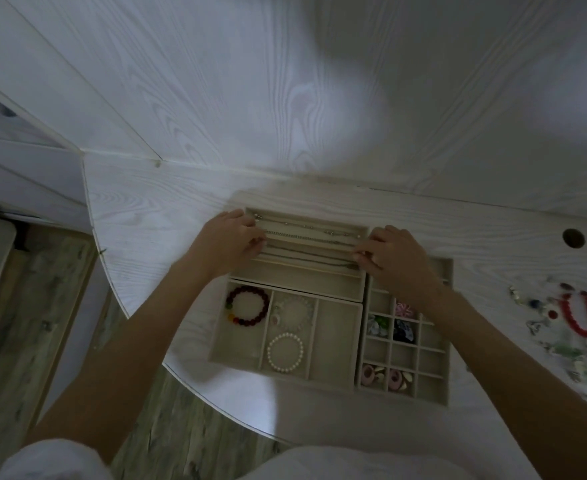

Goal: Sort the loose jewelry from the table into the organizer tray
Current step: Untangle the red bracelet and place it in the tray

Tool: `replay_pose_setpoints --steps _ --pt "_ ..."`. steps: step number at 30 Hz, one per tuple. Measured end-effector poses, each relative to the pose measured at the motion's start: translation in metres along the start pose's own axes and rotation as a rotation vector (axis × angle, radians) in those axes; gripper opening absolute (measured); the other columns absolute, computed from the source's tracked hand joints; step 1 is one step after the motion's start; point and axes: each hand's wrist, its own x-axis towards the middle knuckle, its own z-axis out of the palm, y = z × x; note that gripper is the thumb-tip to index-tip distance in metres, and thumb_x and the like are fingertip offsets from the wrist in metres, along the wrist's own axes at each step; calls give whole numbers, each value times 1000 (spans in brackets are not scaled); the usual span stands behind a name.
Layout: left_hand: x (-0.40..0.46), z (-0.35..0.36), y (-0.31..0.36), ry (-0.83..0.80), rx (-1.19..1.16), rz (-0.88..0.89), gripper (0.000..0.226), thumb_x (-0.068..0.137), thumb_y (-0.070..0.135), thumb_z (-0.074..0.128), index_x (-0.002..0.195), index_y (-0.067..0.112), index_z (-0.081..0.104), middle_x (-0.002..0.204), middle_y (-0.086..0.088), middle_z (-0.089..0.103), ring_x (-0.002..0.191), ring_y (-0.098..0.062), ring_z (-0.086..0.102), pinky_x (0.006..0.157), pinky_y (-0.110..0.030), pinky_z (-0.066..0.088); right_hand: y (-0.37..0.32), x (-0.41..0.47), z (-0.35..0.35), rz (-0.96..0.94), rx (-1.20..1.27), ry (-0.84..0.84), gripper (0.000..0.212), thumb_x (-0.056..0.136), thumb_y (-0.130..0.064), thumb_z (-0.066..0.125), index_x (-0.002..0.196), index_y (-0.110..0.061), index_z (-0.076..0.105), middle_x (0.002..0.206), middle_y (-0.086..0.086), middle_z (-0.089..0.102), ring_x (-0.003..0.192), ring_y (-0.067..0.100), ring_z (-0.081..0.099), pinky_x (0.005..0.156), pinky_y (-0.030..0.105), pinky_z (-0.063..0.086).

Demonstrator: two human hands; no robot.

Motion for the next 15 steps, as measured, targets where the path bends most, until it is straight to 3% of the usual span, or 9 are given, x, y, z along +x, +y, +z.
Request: replay_pose_setpoints --steps 3,8,11,15 --pt "-3 3 52 143 -99 -31 27 89 31 52 82 15 73 74 1 64 71 -20 60 61 -27 48 1 -43 -25 23 55 69 35 91 -29 41 93 -10 70 79 4 62 70 20 55 65 26 38" --pt "5 23 180 296 -413 -123 21 89 27 54 91 16 72 79 3 66 69 -14 59 62 -25 49 33 -151 -48 196 -37 64 12 86 -9 62 96 -10 69 82 4 63 73 24 58 64 33 45" --pt "14 45 249 237 -443 -163 26 87 33 51 95 18 71 82 3 67 74 -15 59 66 -25 48 67 -210 -50 398 -52 46 15 83 -5 66 96 -11 70 84 5 65 78 26 59 69 35 48" --pt "28 77 306 52 -331 -173 41 83 44 53 108 15 68 97 -5 66 91 -28 60 80 -35 48 114 -251 -54 629 -30 81 15 85 -7 63 97 -8 70 90 12 66 84 33 59 75 38 47"
